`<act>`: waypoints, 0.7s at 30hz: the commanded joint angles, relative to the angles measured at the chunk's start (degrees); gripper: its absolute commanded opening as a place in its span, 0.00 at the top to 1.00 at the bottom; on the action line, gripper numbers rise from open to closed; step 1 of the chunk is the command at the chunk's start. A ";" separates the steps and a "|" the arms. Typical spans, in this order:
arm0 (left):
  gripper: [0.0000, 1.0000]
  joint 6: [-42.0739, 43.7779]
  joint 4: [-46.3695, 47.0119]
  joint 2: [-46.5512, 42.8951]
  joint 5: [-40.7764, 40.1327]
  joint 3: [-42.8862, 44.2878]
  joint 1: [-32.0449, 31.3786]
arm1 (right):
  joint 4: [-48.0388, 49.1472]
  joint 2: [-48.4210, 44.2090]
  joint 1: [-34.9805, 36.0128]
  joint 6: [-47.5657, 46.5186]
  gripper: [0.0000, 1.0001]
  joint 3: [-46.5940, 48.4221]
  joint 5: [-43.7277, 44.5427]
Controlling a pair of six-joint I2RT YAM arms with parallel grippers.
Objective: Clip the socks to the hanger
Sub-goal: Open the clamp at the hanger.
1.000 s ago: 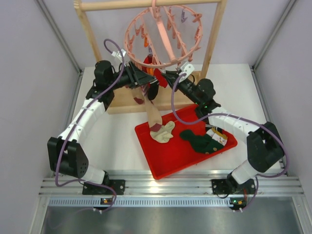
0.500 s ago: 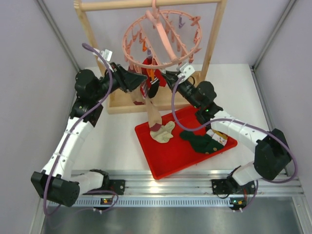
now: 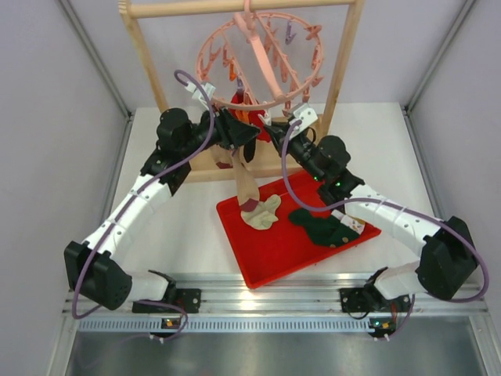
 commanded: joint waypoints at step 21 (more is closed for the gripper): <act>0.46 -3.53 11.66 4.92 -4.06 5.09 -2.35 | 0.00 -4.12 4.95 -1.44 1.00 -1.71 3.09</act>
